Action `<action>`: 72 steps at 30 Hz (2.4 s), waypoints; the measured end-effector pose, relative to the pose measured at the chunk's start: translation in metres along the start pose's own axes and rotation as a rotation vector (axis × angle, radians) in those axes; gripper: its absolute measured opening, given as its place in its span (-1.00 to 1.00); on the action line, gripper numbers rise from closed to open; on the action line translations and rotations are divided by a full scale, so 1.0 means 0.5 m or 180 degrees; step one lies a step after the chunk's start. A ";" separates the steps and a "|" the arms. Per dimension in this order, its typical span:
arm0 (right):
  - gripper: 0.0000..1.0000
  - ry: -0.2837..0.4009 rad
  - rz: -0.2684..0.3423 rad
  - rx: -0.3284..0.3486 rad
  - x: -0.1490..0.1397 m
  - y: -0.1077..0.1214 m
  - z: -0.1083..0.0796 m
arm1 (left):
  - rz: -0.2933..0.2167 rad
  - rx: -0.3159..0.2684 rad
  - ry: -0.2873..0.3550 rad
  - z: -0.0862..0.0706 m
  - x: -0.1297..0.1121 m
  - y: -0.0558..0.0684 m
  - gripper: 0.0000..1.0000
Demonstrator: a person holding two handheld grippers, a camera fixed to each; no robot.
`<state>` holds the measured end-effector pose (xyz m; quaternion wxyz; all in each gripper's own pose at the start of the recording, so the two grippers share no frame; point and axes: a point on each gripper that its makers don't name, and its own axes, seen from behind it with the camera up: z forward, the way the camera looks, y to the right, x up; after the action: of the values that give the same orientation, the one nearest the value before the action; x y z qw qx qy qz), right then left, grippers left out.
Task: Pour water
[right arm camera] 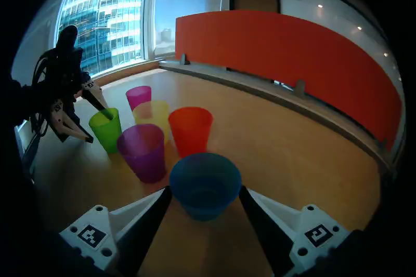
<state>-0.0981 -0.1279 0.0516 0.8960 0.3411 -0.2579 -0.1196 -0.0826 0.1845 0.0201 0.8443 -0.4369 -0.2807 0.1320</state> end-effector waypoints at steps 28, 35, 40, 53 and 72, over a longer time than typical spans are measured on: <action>0.84 -0.0018 -0.0080 0.0007 0.006 0.000 0.029 | 0.0088 0.0110 0.0058 0.027 0.018 -0.008 0.69; 0.84 0.0005 -0.0093 -0.0016 0.012 -0.004 0.011 | 0.0077 0.0116 0.0189 0.006 0.047 -0.005 0.69; 0.84 0.0120 -0.0073 -0.0032 0.043 -0.011 -0.012 | 0.0098 0.0160 0.0289 -0.013 0.068 -0.005 0.69; 0.84 0.0460 -0.0108 -0.0095 0.146 -0.029 -0.085 | 0.0137 0.0317 0.0676 -0.084 0.156 -0.012 0.69; 0.84 0.1029 -0.0202 -0.0134 0.290 -0.087 -0.192 | 0.0143 0.0354 0.1138 -0.186 0.234 0.018 0.69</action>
<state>0.0742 -0.1636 0.0167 0.9286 0.3450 -0.0969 -0.0968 0.0672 0.1828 0.0118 0.9004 -0.4123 -0.1086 0.0863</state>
